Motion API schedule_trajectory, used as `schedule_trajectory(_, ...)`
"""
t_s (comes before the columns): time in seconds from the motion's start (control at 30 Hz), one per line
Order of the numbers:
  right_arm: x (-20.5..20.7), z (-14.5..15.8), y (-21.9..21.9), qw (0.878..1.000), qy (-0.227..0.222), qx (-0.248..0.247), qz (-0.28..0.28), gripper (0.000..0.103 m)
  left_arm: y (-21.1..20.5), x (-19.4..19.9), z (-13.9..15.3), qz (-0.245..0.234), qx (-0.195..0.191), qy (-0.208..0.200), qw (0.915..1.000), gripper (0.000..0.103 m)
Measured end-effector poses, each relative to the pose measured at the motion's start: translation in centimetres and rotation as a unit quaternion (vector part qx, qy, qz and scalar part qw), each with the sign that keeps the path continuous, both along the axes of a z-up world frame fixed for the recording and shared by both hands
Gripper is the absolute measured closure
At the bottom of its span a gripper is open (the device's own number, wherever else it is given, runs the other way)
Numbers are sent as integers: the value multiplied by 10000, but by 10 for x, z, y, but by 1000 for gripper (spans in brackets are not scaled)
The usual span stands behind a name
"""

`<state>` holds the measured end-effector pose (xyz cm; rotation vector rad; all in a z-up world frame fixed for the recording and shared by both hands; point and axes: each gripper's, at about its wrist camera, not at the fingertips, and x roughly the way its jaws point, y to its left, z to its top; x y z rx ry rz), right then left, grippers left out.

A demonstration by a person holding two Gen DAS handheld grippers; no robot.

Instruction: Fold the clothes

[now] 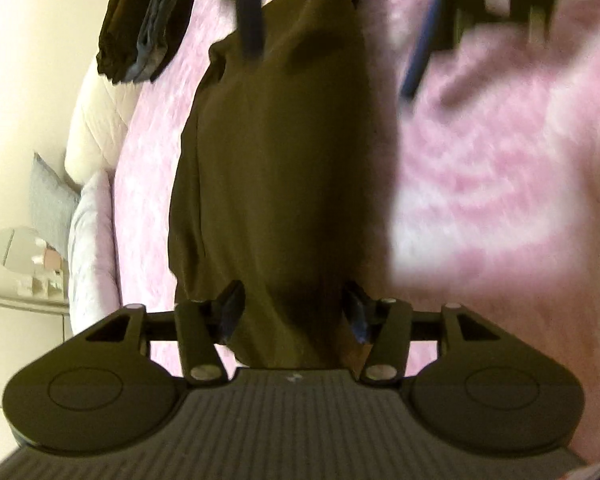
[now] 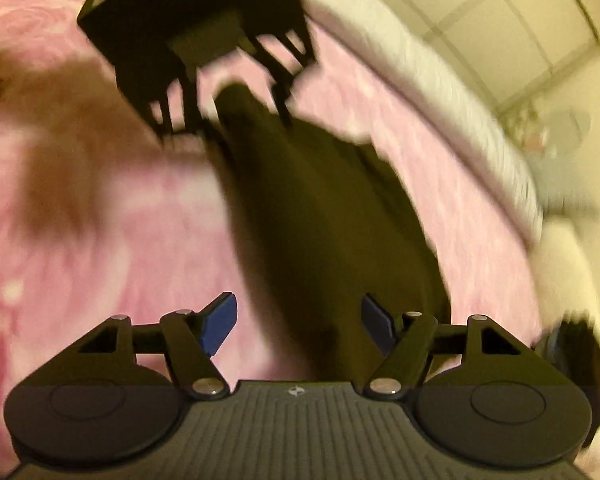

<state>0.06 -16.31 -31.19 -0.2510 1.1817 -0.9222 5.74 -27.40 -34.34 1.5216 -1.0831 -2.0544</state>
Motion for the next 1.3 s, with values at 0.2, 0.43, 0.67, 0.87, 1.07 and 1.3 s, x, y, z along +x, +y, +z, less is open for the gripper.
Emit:
schedule_trajectory(0.2, 0, -36, -43, 9986, 422, 93, 297, 64, -12, -14, -15, 211, 184, -8, 9996, 68)
schedule_trajectory(0.43, -27, -30, -44, 9960, 542, 122, 697, 62, -17, -15, -15, 188, 164, -134, 9996, 65)
schedule_trajectory(0.67, -43, -38, -57, 9979, 541, 90, 348, 40, -32, -20, -17, 296, 253, -73, 9992, 66)
schedule_trajectory(0.87, -63, -43, -61, 9980, 586, 97, 202, 56, -35, -21, -12, 495, 410, -38, 9979, 65)
schedule_trajectory(1.07, -83, -51, -58, 9959, 894, -117, 115, 53, -35, -19, -15, 457, 441, -34, 9980, 70)
schedule_trajectory(1.3, -88, -42, -75, 9971, 694, 293, 76, 92, -49, -23, 8, 519, 813, -226, 9951, 92)
